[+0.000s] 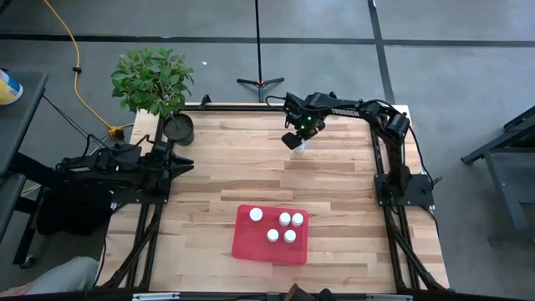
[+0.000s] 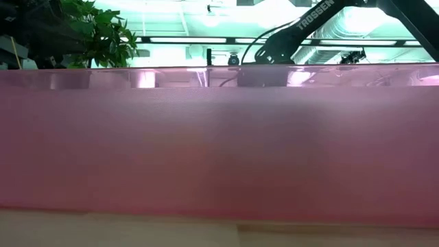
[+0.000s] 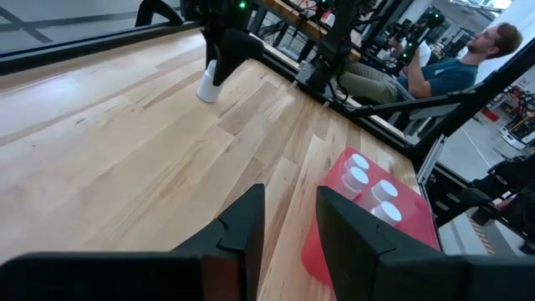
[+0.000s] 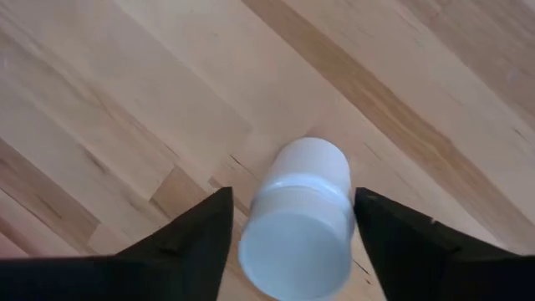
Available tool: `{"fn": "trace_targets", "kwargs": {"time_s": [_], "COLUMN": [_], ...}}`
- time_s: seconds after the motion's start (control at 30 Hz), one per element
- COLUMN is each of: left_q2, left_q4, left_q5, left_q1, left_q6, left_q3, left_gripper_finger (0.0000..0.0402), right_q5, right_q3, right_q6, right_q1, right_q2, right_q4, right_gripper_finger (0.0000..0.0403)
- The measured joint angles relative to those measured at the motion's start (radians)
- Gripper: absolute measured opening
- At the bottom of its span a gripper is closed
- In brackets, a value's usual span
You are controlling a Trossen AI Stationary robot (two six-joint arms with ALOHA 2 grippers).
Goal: Pick and place pill bottles into a basket
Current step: Put the white pill bottle into the red bin
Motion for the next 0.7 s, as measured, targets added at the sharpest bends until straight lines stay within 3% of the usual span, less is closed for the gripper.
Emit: {"fn": "trace_targets", "kwargs": {"time_s": [0.2,0.7], "left_q2": [0.0,0.0], "left_q4": [0.0,0.0], "left_q5": [0.0,0.0], "left_q1": [0.0,0.0], "left_q6": [0.0,0.0], "left_q3": [0.0,0.0], "left_gripper_finger": [0.0145,0.0145], "right_q5": [0.002,0.004], "right_q3": [0.0,0.007], "right_q6": [-0.019,-0.022], "right_q1": [0.0,0.006], "right_q2": [-0.001,-0.002], "right_q4": [-0.015,-0.046], "right_gripper_finger": [0.0163,0.016]}}
